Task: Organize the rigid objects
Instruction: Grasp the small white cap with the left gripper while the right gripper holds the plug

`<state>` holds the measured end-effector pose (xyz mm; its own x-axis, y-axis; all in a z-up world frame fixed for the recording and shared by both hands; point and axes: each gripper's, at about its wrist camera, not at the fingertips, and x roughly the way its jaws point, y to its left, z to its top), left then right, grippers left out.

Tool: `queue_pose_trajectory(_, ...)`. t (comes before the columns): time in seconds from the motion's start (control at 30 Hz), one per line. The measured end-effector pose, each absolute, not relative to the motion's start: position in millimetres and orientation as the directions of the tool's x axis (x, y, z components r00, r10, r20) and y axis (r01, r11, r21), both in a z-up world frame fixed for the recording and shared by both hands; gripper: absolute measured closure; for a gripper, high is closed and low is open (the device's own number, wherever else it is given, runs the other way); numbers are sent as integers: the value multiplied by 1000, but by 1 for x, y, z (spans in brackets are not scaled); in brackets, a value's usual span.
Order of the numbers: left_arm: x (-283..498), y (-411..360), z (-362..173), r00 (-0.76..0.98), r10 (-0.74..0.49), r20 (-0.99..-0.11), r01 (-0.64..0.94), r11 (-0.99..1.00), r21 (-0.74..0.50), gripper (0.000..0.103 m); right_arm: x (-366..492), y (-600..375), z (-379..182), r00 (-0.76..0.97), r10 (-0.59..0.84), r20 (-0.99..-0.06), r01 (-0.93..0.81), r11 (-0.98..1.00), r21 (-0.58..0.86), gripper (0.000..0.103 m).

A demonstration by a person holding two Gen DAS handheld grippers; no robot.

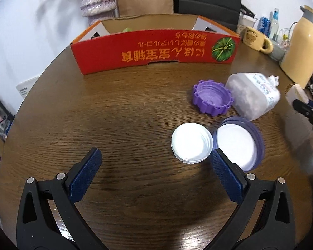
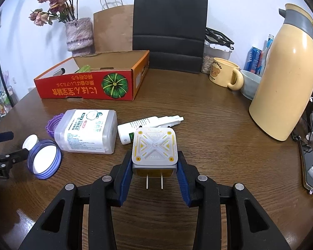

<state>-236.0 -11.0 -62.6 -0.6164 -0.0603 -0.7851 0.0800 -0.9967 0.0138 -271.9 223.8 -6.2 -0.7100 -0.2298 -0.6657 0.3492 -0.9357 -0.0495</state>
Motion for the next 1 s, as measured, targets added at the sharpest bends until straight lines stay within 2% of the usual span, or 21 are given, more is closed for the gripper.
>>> queue_pose_trajectory(0.43, -255, -13, -68, -600, -49, -799, 127, -991, -35, 0, -269, 219, -7, -708, -241, -664, 367, -928, -55, 60)
queue_pose_trajectory(0.5, -257, -14, -69, -589, -82, -804, 150, -989, -9, 0, -269, 219, -6, -707, -242, -665, 369, -928, -55, 60)
queue_pose_trajectory(1.0, -255, -14, -70, -588, -96, -803, 171, -985, -8, 0, -270, 220, -8, -701, -240, -672, 363, -930, -47, 60)
